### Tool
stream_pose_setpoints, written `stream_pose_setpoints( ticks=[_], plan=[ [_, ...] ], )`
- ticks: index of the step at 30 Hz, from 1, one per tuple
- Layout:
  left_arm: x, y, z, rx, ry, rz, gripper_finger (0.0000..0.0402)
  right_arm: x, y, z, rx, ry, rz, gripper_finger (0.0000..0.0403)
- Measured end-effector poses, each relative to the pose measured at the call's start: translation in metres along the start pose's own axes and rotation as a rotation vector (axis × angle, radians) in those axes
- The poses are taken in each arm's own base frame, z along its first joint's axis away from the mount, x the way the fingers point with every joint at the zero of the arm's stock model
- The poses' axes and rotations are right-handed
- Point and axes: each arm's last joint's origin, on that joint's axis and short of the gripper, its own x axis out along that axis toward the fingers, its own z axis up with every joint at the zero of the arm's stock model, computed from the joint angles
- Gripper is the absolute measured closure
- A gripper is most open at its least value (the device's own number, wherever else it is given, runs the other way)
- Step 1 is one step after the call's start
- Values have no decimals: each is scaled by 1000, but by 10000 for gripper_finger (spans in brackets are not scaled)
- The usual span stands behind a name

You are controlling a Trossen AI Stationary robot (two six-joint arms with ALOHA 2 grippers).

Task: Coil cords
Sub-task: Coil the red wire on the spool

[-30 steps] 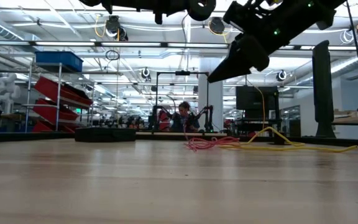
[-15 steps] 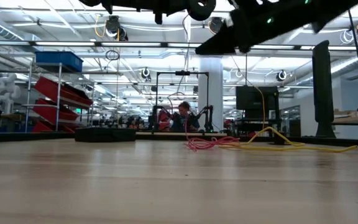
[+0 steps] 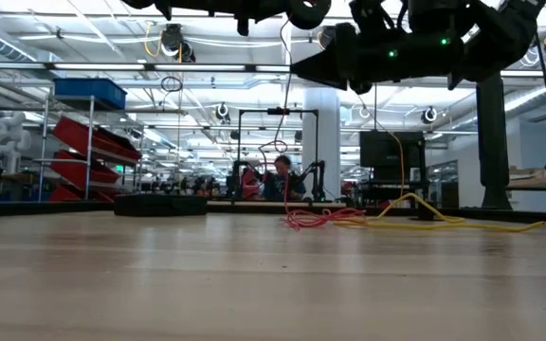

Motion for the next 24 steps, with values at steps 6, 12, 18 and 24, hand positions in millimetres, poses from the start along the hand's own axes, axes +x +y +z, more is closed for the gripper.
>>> stream_pose_setpoints(
  ticks=[6, 12, 18, 24],
  plan=[
    [0, -1, 0, -1, 0, -2, 401, 2, -7, -1, 7, 0, -14, 268],
    [1, -5, 0, -2, -2, -14, 401, 2, -9, -1, 14, 0, -19, 268],
    [1, -11, 2, -2, -9, -31, 401, 3, -10, -2, 28, 0, -19, 273],
    [2, -17, 2, -3, -11, -50, 401, 3, -9, -1, 33, -6, 7, 306]
  ],
)
